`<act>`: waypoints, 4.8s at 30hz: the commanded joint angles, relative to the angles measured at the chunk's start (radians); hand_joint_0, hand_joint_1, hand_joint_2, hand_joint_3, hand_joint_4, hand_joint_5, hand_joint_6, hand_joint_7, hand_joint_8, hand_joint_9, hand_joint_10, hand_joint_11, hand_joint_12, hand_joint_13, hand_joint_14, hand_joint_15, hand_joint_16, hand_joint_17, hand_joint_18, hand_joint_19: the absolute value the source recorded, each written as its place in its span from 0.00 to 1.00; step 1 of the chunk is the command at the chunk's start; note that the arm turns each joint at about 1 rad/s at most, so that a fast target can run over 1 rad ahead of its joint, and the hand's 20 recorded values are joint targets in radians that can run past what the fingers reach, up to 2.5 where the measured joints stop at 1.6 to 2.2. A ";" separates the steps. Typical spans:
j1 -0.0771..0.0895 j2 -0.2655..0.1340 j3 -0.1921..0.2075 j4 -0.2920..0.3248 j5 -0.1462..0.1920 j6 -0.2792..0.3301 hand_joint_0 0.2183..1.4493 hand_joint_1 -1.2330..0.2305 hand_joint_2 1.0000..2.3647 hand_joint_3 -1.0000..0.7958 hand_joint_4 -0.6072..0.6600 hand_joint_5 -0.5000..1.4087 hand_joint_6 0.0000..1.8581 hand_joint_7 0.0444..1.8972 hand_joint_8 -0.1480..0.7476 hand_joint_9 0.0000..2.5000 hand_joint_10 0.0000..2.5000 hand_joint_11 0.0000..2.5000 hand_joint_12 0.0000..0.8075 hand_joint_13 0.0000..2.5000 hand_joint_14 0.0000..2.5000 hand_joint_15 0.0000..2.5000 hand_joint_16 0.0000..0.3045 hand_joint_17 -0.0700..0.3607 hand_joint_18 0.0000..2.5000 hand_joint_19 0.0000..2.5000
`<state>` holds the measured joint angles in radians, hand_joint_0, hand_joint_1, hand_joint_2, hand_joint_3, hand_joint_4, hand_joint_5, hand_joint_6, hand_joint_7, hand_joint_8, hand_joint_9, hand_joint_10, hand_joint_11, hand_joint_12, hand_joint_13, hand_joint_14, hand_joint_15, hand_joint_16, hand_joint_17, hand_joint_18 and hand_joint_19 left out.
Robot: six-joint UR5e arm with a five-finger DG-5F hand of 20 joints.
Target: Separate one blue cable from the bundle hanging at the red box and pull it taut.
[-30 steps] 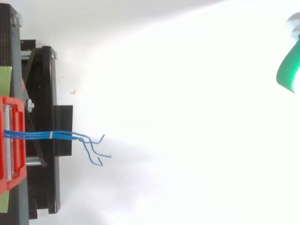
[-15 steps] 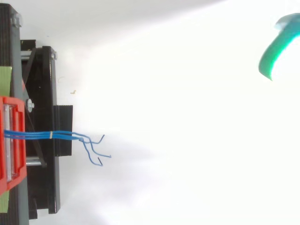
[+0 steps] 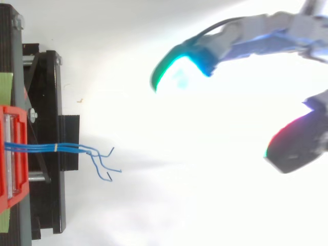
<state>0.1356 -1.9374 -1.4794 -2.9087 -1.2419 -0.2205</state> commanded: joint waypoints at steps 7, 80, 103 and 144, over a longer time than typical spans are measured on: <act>0.007 -0.140 0.070 0.083 0.002 0.007 0.25 0.44 0.00 0.28 0.59 0.13 0.27 0.33 0.45 0.16 0.00 0.00 0.45 0.10 0.00 0.04 0.19 0.46 0.06 0.05; 0.048 -0.411 0.191 0.347 -0.004 0.095 0.29 0.45 0.00 0.29 0.64 0.15 0.27 0.37 0.48 0.24 0.00 0.09 0.49 0.24 0.00 0.13 0.18 0.45 0.20 0.14; 0.025 -0.411 0.205 0.344 -0.062 0.107 0.33 0.45 0.00 0.31 0.65 0.16 0.27 0.40 0.50 0.28 0.00 0.12 0.50 0.29 0.01 0.15 0.15 0.40 0.25 0.13; 0.009 -0.411 0.231 0.336 -0.131 0.107 0.40 0.47 0.01 0.41 0.68 0.18 0.27 0.49 0.51 0.36 0.01 0.21 0.50 0.36 0.01 0.19 0.13 0.38 0.28 0.15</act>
<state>0.1444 -2.3485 -1.2491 -2.5709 -1.3642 -0.1135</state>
